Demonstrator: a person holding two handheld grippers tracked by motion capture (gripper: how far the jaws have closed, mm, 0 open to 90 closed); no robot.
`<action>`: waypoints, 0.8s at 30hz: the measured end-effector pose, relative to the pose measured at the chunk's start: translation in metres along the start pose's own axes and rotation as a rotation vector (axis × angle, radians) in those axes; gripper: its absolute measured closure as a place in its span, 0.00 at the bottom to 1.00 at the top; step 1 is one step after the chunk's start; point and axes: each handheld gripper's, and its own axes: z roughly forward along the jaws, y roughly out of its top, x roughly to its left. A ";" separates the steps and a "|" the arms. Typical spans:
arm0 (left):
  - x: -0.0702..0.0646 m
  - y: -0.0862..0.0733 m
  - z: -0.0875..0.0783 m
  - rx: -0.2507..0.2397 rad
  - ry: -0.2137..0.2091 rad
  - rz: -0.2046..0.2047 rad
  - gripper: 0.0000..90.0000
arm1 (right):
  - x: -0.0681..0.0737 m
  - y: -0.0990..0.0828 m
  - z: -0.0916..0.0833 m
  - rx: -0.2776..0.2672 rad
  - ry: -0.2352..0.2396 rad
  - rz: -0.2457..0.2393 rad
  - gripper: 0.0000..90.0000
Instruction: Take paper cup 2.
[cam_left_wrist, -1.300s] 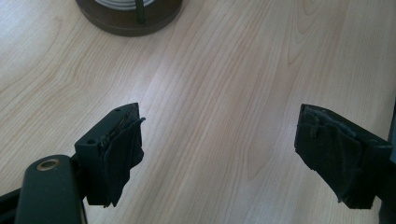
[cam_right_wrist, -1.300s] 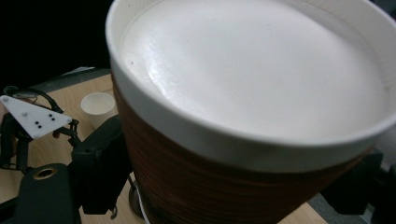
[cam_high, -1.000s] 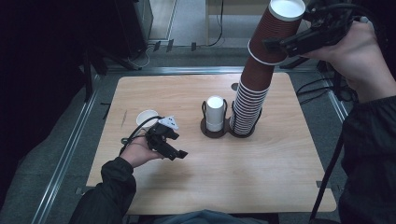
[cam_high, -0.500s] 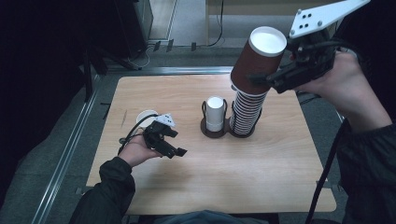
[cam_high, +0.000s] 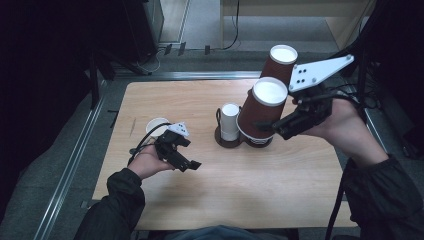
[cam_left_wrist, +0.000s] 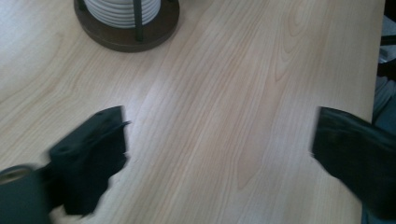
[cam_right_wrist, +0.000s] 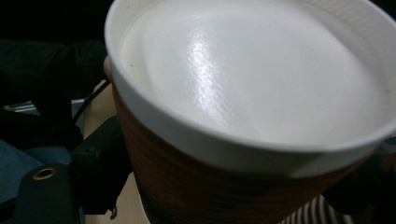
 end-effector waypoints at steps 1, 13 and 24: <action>0.000 0.000 0.000 -0.004 -0.007 0.005 0.00 | 0.001 -0.004 0.005 0.005 0.005 0.005 0.18; -0.003 0.001 0.000 -0.026 -0.005 0.018 0.00 | 0.008 -0.054 0.055 0.025 0.045 0.012 0.18; -0.011 0.005 0.005 -0.046 -0.045 0.051 0.00 | 0.007 -0.101 0.105 -0.031 0.090 0.057 0.18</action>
